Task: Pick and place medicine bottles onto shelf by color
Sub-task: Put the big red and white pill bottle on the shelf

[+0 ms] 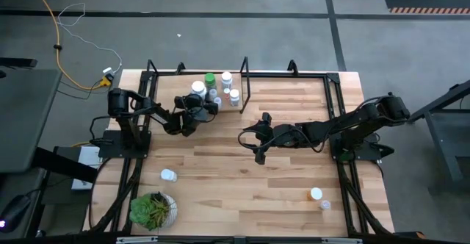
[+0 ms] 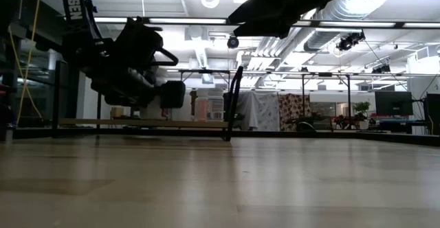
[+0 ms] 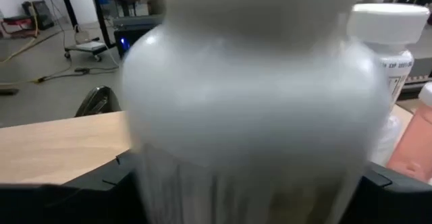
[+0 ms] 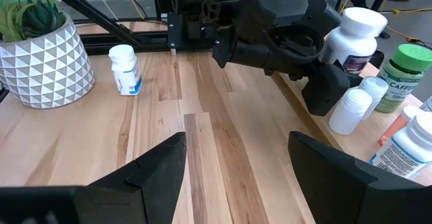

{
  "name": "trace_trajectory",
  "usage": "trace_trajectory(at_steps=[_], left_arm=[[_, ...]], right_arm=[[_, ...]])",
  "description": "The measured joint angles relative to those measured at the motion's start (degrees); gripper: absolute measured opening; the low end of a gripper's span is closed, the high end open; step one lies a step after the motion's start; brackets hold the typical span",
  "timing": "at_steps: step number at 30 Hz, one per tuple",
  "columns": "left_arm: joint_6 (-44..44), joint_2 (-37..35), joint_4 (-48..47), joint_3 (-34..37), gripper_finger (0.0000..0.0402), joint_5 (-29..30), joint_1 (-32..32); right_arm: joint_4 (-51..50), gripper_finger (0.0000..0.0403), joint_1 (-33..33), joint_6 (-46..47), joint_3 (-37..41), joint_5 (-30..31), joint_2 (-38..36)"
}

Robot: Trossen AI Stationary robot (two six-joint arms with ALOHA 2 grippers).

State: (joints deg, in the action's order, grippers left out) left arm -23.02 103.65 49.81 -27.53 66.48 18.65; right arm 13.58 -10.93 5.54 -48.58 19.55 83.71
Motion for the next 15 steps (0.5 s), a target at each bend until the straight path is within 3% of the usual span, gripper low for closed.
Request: trace_trajectory(at_steps=[15], left_arm=[[3.3, 0.0, 0.1, 0.0, 0.0398, 2.1, -1.6]], right_arm=[[-0.4, 0.0252, 0.0, 0.0, 0.0, 0.0, 0.0]])
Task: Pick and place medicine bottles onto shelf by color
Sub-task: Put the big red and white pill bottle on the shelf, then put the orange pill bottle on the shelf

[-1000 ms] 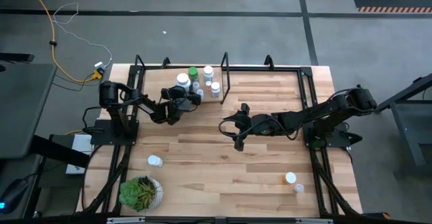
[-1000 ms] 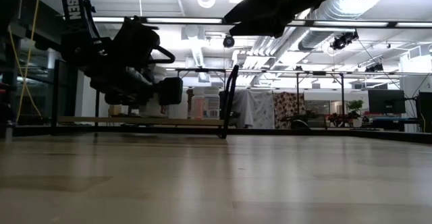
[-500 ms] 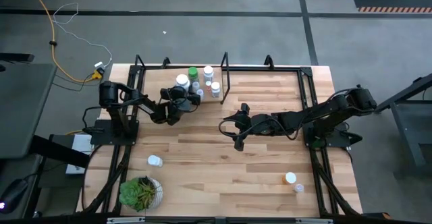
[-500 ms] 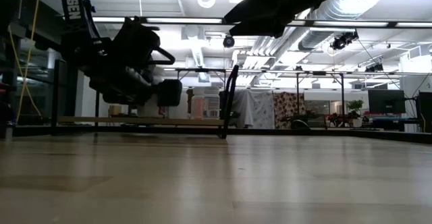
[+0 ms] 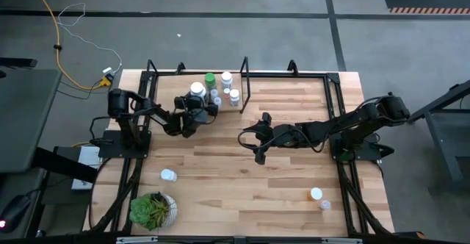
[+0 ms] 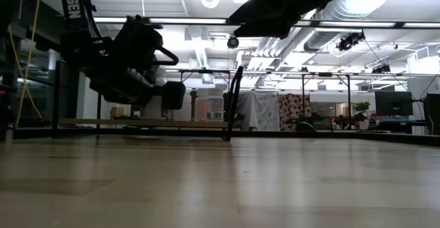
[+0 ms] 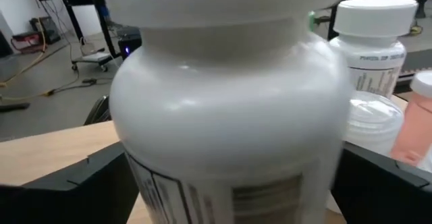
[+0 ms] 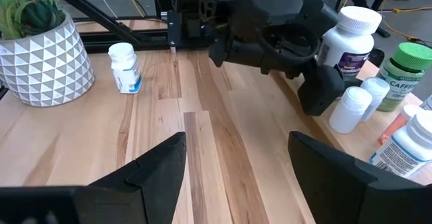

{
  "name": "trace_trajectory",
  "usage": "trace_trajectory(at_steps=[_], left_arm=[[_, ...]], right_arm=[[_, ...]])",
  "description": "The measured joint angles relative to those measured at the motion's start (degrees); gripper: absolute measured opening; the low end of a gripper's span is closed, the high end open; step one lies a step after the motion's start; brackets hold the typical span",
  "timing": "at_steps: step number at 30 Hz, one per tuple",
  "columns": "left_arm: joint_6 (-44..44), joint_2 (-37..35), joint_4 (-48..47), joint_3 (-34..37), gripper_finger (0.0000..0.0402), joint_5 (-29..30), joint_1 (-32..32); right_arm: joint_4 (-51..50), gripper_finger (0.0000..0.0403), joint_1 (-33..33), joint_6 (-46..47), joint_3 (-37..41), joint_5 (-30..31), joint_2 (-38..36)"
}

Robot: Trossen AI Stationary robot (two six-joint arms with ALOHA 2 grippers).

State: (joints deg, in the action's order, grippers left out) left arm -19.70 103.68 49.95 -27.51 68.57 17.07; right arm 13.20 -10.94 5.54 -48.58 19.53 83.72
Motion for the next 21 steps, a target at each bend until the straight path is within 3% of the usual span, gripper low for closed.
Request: trace_trajectory(at_steps=[10, 21], left_arm=[[4.8, -5.3, 0.1, 0.0, 0.0400, 2.7, -1.7], [14.5, -17.5, 0.1, 0.0, 0.0400, 2.6, -1.8]], right_arm=[[0.0, 0.0252, 0.0, 0.5, 0.0, 0.0, 0.0], [0.0, 0.0252, 0.0, 0.5, 0.0, 0.0, 0.0]])
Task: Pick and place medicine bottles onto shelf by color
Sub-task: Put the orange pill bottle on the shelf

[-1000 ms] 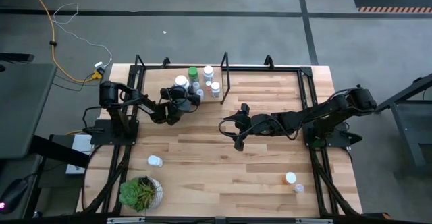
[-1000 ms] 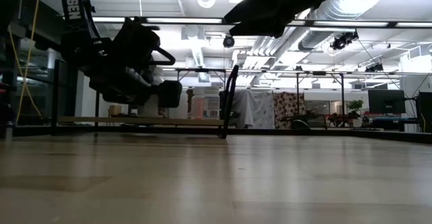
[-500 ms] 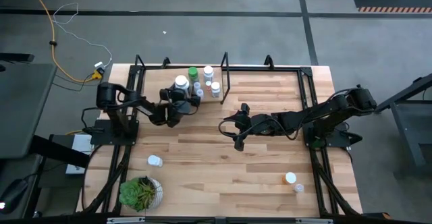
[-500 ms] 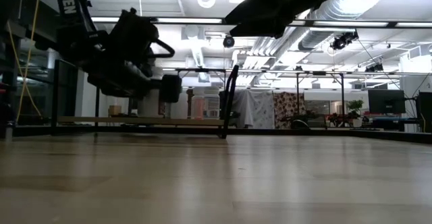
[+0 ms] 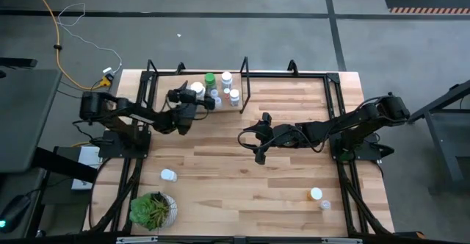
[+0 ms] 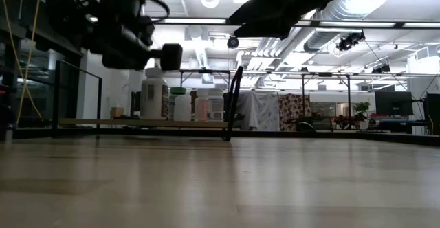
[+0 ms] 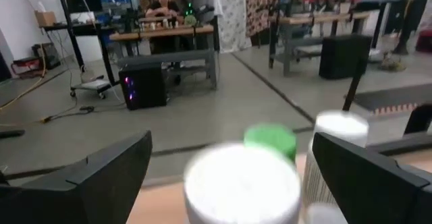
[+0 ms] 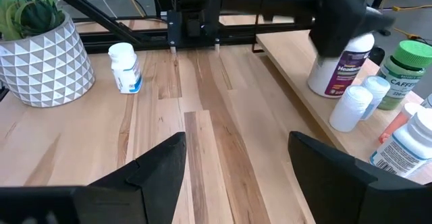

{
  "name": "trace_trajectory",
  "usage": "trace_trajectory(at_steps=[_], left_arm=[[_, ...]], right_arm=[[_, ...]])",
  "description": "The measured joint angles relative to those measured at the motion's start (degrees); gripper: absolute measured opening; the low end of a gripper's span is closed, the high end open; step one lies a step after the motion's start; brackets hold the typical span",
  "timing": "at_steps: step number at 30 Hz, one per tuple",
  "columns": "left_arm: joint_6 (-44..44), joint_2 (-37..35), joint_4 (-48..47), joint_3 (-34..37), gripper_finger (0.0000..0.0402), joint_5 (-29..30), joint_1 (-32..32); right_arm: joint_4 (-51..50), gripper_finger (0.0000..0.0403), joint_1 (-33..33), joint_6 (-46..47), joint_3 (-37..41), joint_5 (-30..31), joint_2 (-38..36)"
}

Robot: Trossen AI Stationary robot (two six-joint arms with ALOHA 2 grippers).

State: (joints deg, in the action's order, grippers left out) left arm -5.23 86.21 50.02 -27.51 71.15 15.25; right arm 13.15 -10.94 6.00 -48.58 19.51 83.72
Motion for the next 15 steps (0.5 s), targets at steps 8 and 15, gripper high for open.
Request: trace_trajectory(at_steps=[8, 15], left_arm=[[14.6, -14.6, 0.4, -3.7, 0.0400, -6.6, -6.3], [30.2, -23.9, -2.5, -5.6, 0.0400, 2.8, -24.4]], right_arm=[[0.0, 0.0252, 0.0, 0.0, 0.0, 0.0, 0.0], [0.0, 0.0252, -1.1, -3.1, 0.0, -0.5, 0.0]])
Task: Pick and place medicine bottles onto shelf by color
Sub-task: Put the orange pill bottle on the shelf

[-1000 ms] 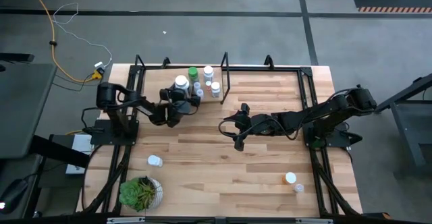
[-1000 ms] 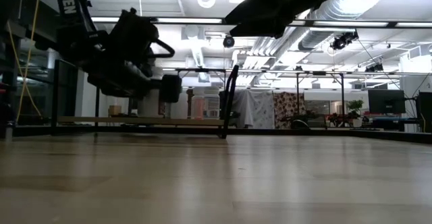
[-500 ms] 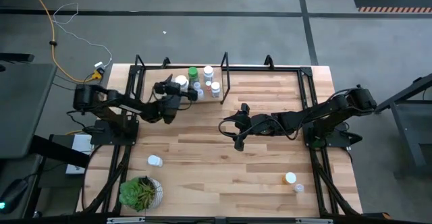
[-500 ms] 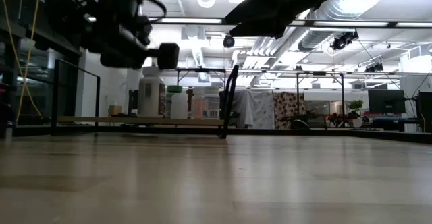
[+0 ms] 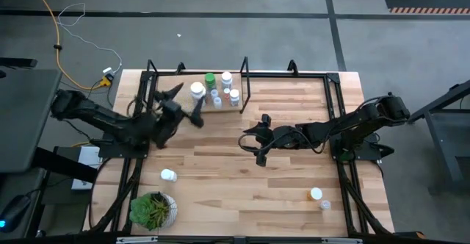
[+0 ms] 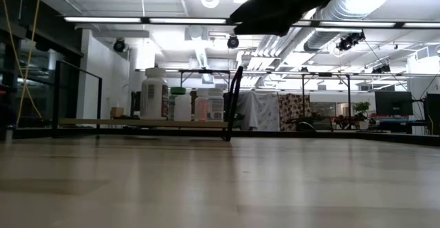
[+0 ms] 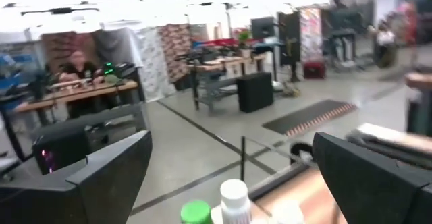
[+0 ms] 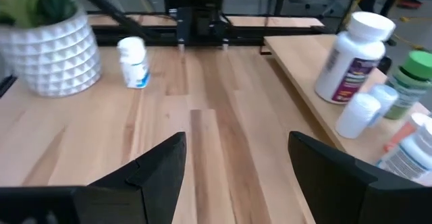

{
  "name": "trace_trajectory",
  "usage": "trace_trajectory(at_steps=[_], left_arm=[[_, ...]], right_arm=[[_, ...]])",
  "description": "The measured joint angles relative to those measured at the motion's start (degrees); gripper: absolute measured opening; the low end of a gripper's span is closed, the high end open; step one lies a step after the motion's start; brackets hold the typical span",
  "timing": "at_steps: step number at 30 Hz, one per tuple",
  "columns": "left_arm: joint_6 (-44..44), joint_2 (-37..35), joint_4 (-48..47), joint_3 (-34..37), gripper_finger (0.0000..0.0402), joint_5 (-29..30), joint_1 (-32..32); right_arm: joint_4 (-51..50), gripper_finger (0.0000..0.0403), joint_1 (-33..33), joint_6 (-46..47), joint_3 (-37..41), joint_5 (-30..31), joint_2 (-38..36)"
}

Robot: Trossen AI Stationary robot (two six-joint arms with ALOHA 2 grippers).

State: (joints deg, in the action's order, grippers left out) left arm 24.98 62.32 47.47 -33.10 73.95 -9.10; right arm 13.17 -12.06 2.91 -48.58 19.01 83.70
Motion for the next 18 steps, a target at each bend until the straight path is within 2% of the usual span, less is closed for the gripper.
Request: trace_trajectory(at_steps=[5, 8, 11, 15, 18], left_arm=[[2.6, -3.6, -1.6, 0.3, 0.0400, 6.6, -13.6], [-1.9, -4.9, -1.8, 1.9, 0.0400, 5.3, -19.7], [-8.7, -6.1, -5.6, 4.1, 0.0400, -3.7, -23.7], [-20.0, -7.5, -13.7, 6.1, 0.0400, -23.9, -23.1], [-28.1, -8.1, -24.1, 5.4, 0.0400, -37.7, -20.6]], right_arm=[[0.2, 0.0252, -1.8, -1.8, 0.0, 1.3, -0.7], [-0.3, 0.0252, -2.5, -2.0, -0.1, 4.5, -1.3], [-0.5, 0.0252, -2.7, -1.9, -0.1, 5.1, -1.9], [-0.9, 0.0252, -2.7, -1.9, -0.1, 5.3, -2.8], [-2.8, 0.0252, -2.7, -1.9, -0.1, 5.6, -4.2]])
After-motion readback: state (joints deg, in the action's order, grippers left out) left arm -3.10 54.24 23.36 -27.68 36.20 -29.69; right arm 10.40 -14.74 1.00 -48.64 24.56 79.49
